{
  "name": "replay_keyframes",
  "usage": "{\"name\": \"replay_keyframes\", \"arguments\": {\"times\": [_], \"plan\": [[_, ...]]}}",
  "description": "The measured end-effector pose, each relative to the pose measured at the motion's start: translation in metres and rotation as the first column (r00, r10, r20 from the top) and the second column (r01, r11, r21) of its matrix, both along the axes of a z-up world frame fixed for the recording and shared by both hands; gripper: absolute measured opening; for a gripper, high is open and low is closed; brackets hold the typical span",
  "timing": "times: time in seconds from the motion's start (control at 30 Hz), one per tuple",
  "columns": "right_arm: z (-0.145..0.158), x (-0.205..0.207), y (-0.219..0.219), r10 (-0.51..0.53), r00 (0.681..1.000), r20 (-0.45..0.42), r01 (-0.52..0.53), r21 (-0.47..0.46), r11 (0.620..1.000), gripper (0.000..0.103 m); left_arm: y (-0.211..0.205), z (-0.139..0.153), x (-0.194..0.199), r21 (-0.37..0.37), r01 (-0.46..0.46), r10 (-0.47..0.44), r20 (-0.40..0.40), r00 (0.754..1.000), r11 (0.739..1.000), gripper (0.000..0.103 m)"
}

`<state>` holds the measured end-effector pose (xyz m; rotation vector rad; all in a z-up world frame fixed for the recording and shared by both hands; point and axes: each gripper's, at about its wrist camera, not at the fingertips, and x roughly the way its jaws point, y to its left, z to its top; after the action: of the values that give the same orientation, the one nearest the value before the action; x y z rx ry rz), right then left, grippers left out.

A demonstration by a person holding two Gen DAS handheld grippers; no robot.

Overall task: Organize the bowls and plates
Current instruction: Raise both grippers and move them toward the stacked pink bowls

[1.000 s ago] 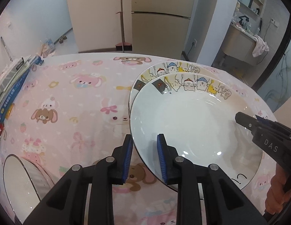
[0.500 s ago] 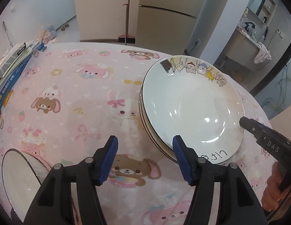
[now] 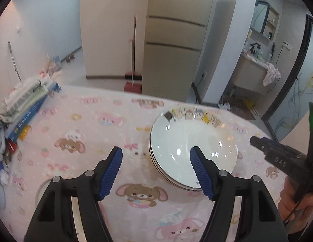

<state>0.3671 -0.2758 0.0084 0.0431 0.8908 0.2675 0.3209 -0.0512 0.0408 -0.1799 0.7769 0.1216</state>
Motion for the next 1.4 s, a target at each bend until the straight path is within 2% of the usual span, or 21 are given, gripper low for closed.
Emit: {"name": "replay_keyframes", "arguments": {"times": [0.1, 0.27, 0.37, 0.43, 0.5, 0.57, 0.63, 0.7, 0.8, 0.87, 0.9, 0.93, 1.0, 1.07, 1.13, 1.2, 1.27, 1.33, 1.4], "plan": [[0.015, -0.008, 0.005, 0.048, 0.999, 0.016, -0.048, 0.037, 0.998, 0.041, 0.002, 0.027, -0.016, 0.013, 0.001, -0.002, 0.059, 0.998, 1.0, 0.075], [0.052, -0.034, 0.0, 0.032, 0.996, 0.079, -0.041, 0.107, 0.993, 0.041, 0.003, 0.067, -0.052, 0.041, 0.021, -0.026, 0.148, 0.989, 0.999, 0.075], [0.08, -0.056, 0.004, 0.061, 0.99, 0.125, -0.076, 0.117, 0.99, 0.041, 0.003, 0.091, -0.078, 0.075, 0.021, -0.037, 0.212, 0.977, 0.997, 0.085], [0.098, -0.072, 0.007, 0.075, 0.983, 0.168, -0.094, 0.114, 0.989, 0.041, 0.002, 0.106, -0.101, 0.124, 0.009, -0.043, 0.275, 0.961, 0.992, 0.087], [0.118, -0.093, 0.011, 0.097, 0.97, 0.223, -0.126, 0.12, 0.985, 0.041, 0.002, 0.119, -0.124, 0.145, 0.017, -0.064, 0.33, 0.942, 0.989, 0.091], [0.134, -0.112, 0.013, 0.104, 0.959, 0.263, -0.145, 0.142, 0.979, 0.042, 0.006, 0.128, -0.144, 0.128, 0.028, -0.075, 0.379, 0.923, 0.991, 0.095], [0.147, -0.13, 0.017, 0.112, 0.95, 0.292, -0.168, 0.175, 0.97, 0.044, 0.015, 0.138, -0.169, 0.105, 0.037, -0.082, 0.473, 0.877, 0.994, 0.103], [0.16, -0.147, 0.023, 0.117, 0.938, 0.326, -0.189, 0.197, 0.962, 0.047, 0.024, 0.146, -0.189, 0.097, 0.018, -0.067, 0.529, 0.846, 0.995, 0.103], [0.174, -0.169, 0.035, 0.107, 0.92, 0.376, -0.194, 0.203, 0.96, 0.057, 0.036, 0.158, -0.213, 0.109, 0.007, -0.068, 0.57, 0.819, 0.994, 0.103], [0.18, -0.18, 0.045, 0.117, 0.912, 0.393, -0.214, 0.212, 0.954, 0.071, 0.045, 0.165, -0.229, 0.125, -0.007, -0.067, 0.578, 0.813, 0.992, 0.103], [0.181, -0.186, 0.05, 0.126, 0.907, 0.401, -0.226, 0.214, 0.95, 0.074, 0.049, 0.166, -0.236, 0.131, -0.011, -0.068, 0.583, 0.809, 0.991, 0.103], [0.181, -0.192, 0.055, 0.135, 0.901, 0.412, -0.237, 0.209, 0.949, 0.075, 0.053, 0.167, -0.243, 0.135, -0.009, -0.074, 0.593, 0.802, 0.991, 0.103], [0.18, -0.205, 0.065, 0.152, 0.888, 0.434, -0.249, 0.175, 0.953, 0.075, 0.061, 0.165, -0.261, 0.149, 0.015, -0.108, 0.642, 0.759, 0.989, 0.103], [0.176, -0.217, 0.074, 0.137, 0.876, 0.462, -0.233, 0.157, 0.96, 0.075, 0.069, 0.159, -0.275, 0.143, 0.0, -0.097, 0.671, 0.735, 0.99, 0.103], [0.172, -0.225, 0.082, 0.12, 0.871, 0.476, -0.216, 0.153, 0.964, 0.076, 0.077, 0.153, -0.281, 0.142, -0.013, -0.088, 0.681, 0.727, 0.99, 0.103], [0.169, -0.232, 0.088, 0.104, 0.868, 0.485, -0.206, 0.161, 0.965, 0.081, 0.085, 0.145, -0.287, 0.159, -0.032, -0.087, 0.687, 0.721, 0.987, 0.103], [0.167, -0.238, 0.097, 0.102, 0.857, 0.505, -0.216, 0.172, 0.961, 0.091, 0.09, 0.138, -0.287, 0.187, -0.055, -0.091, 0.692, 0.716, 0.981, 0.103], [0.162, -0.239, 0.106, 0.109, 0.844, 0.525, -0.225, 0.164, 0.96, 0.098, 0.098, 0.129, -0.287, 0.198, -0.072, -0.084, 0.679, 0.729, 0.977, 0.103], [0.154, -0.238, 0.119, 0.116, 0.841, 0.528, -0.227, 0.149, 0.963, 0.099, 0.115, 0.117, -0.279, 0.143, -0.028, -0.072, 0.645, 0.761, 0.989, 0.103]]}}
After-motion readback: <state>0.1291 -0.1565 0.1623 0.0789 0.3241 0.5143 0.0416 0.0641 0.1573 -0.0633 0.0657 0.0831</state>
